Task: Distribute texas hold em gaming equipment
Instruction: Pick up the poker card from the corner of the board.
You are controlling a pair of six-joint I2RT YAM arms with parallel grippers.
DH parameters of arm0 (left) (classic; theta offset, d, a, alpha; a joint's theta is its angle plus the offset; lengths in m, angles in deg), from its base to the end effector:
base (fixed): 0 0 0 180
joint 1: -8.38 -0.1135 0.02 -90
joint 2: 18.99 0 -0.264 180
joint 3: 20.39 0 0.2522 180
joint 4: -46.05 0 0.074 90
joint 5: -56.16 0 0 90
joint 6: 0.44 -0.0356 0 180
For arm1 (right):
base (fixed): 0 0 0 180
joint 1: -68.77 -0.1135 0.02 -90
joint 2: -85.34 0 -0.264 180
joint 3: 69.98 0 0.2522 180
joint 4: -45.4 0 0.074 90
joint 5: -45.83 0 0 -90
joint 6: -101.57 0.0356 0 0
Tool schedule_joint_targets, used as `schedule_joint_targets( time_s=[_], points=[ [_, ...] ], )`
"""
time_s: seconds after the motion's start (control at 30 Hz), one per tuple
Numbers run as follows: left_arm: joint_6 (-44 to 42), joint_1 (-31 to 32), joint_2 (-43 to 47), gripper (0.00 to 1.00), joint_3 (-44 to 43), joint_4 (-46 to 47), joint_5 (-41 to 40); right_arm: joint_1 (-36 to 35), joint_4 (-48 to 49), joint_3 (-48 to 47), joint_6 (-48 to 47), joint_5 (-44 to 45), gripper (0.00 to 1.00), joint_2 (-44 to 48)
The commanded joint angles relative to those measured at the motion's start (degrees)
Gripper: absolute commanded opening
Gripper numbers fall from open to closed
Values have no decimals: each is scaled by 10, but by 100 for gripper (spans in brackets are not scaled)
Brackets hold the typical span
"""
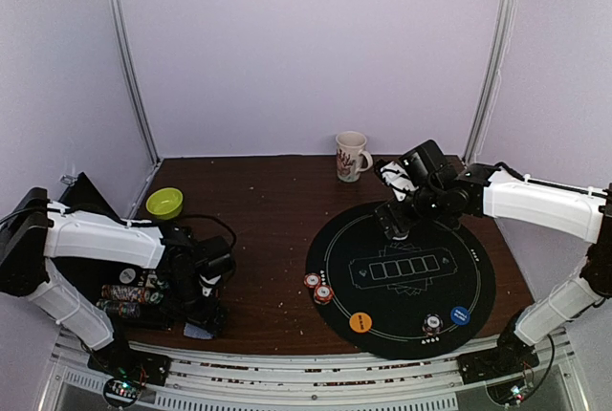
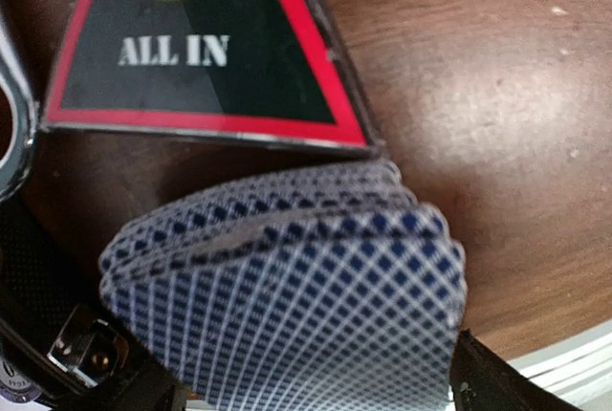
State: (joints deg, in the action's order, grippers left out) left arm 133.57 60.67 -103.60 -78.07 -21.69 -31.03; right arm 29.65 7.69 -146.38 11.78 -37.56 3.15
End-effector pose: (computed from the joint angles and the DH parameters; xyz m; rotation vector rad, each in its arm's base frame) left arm 0.1278 -0.1681 0.1529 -0.2172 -3.0427 -0.0427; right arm 0.2465 0.1952 0.2743 -0.7223 2.2186 0.2104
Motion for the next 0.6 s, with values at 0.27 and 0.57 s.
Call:
schedule_joint_targets(
  time_s=[0.27, 0.57],
  points=[
    [-5, -3, -15, 81, 48, 75, 31, 3, -15, -3, 6, 6, 100, 12],
    [-50, -3, 9, 58, 30, 59, 6, 3, -13, -14, 10, -13, 100, 12]
  ],
)
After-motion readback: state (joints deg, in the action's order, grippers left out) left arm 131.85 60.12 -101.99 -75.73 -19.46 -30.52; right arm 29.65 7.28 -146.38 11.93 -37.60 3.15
